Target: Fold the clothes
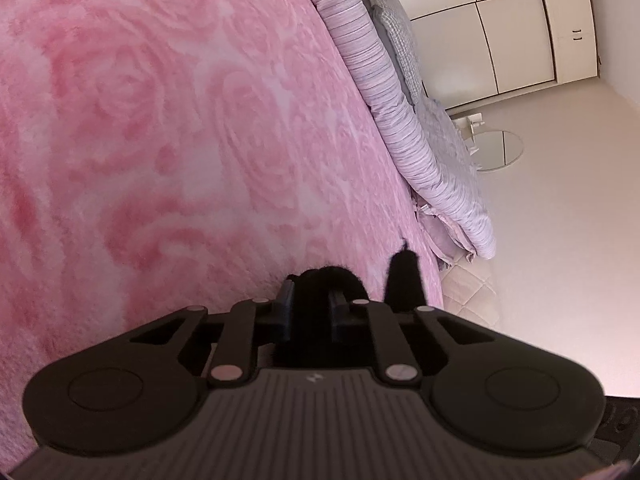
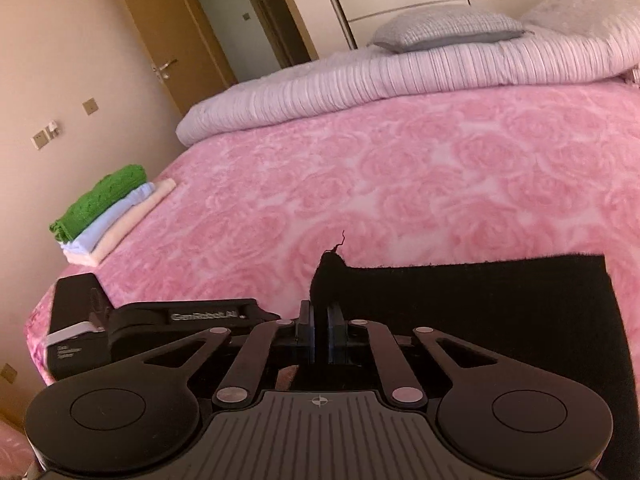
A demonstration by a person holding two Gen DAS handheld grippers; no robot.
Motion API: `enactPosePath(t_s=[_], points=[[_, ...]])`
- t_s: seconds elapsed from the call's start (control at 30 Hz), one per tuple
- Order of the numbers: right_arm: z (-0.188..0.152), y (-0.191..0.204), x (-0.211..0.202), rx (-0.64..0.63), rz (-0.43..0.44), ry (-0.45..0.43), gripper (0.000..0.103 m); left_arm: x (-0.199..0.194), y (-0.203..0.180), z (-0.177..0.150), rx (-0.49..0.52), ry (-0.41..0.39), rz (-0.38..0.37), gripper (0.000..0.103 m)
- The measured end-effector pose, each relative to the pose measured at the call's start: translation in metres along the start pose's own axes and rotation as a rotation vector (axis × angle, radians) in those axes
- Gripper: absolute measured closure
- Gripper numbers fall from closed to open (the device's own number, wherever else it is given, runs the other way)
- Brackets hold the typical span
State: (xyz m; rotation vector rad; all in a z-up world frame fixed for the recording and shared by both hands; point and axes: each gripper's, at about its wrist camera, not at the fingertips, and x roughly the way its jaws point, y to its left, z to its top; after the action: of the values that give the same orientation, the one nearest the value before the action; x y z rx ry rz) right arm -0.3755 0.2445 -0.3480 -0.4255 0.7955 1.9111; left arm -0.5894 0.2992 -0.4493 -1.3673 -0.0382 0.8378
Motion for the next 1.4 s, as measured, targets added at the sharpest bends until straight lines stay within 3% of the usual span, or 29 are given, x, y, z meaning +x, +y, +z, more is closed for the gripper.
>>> enactPosePath(t_s=[0.07,0.17,0.23,0.3,0.4,0.5,0.63,0.77,0.87,0.97,1.03,1.1,1.13,1.27,1.4], points=[[-0.002,0.002,0.011,-0.043,-0.031,0.051,0.098,0.002,-0.001,0.001,-0.002,0.003,0.009,0.095],[-0.01,-0.002,0.022,-0.056,-0.036,0.057,0.095,-0.001,0.001,-0.001,0.0,-0.002,0.052,0.095],[-0.011,-0.001,0.019,-0.061,-0.025,0.047,0.086,-0.006,0.002,-0.001,-0.026,0.0,0.038,0.092],[-0.009,-0.004,0.008,-0.049,-0.015,0.052,0.067,-0.017,-0.001,-0.004,-0.019,-0.025,0.059,0.084],[-0.01,-0.021,-0.021,0.05,0.028,0.038,0.053,-0.037,-0.006,-0.011,-0.001,-0.058,0.073,0.078],[-0.016,-0.052,-0.055,0.159,0.012,-0.008,0.052,-0.051,-0.007,-0.017,-0.02,-0.069,0.048,0.073],[-0.029,-0.104,-0.1,0.308,-0.061,-0.097,0.052,-0.041,-0.007,-0.022,-0.057,-0.015,0.005,0.068],[-0.037,-0.149,-0.118,0.444,-0.159,-0.089,0.052,-0.034,-0.008,-0.026,-0.1,-0.026,-0.074,0.062],[-0.043,-0.175,-0.117,0.535,-0.128,-0.083,0.052,-0.035,-0.015,-0.025,-0.055,-0.042,-0.101,0.062],[-0.049,-0.19,-0.106,0.611,-0.072,-0.072,0.052,-0.03,-0.028,-0.025,0.017,-0.032,-0.057,0.063],[-0.052,-0.199,-0.099,0.675,-0.03,-0.082,0.052,-0.021,-0.04,-0.026,0.128,-0.011,0.031,0.07],[-0.056,-0.207,-0.095,0.746,0.008,-0.091,0.052,-0.013,-0.05,-0.027,0.215,-0.009,0.072,0.085],[-0.059,-0.211,-0.092,0.781,0.026,-0.095,0.052,-0.01,-0.054,-0.027,0.252,-0.003,0.067,0.085],[-0.062,-0.213,-0.102,0.747,0.063,-0.133,0.058,0.006,-0.069,-0.026,0.347,0.032,-0.09,0.088],[-0.061,-0.209,-0.104,0.697,-0.006,-0.114,0.059,0.019,-0.053,-0.024,0.34,0.017,0.006,0.087]])
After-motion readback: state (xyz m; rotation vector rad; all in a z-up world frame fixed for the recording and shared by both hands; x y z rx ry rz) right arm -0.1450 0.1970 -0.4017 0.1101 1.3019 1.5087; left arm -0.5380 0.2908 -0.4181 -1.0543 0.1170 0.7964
